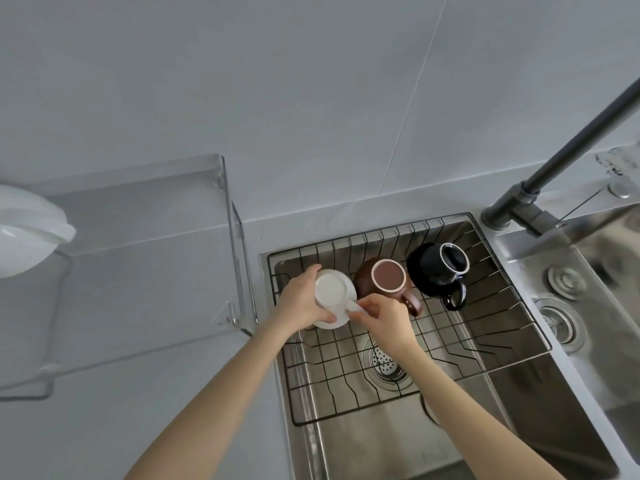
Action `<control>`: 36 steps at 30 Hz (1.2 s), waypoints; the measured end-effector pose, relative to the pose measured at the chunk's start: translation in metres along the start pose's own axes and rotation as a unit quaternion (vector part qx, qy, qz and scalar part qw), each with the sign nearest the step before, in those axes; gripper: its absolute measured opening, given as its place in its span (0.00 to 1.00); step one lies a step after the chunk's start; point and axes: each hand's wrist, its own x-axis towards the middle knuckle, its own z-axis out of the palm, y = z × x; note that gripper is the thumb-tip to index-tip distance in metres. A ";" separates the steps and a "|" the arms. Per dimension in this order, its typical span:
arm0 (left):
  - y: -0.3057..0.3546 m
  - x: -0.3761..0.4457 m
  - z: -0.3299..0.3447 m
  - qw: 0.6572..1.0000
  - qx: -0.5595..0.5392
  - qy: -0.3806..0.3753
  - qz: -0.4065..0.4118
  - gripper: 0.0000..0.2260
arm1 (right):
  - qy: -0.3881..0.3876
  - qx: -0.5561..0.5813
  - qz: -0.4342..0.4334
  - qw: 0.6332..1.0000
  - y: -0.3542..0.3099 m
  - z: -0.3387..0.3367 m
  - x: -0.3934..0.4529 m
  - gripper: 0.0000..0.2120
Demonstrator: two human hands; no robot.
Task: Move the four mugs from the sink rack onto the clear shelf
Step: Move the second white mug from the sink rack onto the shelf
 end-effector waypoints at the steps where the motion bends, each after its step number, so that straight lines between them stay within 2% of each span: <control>1: 0.002 -0.004 -0.002 1.000 -0.008 0.012 0.004 0.43 | 0.004 0.013 -0.001 1.000 -0.001 -0.002 -0.001 0.07; 8: 0.030 -0.038 -0.032 0.991 -0.033 0.091 0.092 0.33 | 0.027 0.075 -0.057 0.995 -0.039 -0.033 -0.021 0.05; 13: 0.056 -0.065 -0.060 0.979 -0.029 0.153 0.132 0.41 | 0.034 0.099 -0.120 0.987 -0.088 -0.056 -0.043 0.07; 20: 0.080 -0.116 -0.116 0.942 -0.061 0.273 0.184 0.41 | 0.040 0.102 -0.225 0.968 -0.162 -0.075 -0.077 0.04; 27: 0.048 -0.167 -0.167 0.910 -0.083 0.371 0.164 0.41 | -0.007 0.081 -0.303 0.950 -0.228 -0.040 -0.100 0.04; 29: 0.030 -0.181 -0.179 0.902 -0.091 0.392 0.155 0.40 | -0.029 0.082 -0.312 0.946 -0.243 -0.020 -0.104 0.02; 36: -0.039 -0.210 -0.206 0.894 -0.110 0.423 0.094 0.40 | -0.092 0.067 -0.312 0.943 -0.273 0.055 -0.109 0.02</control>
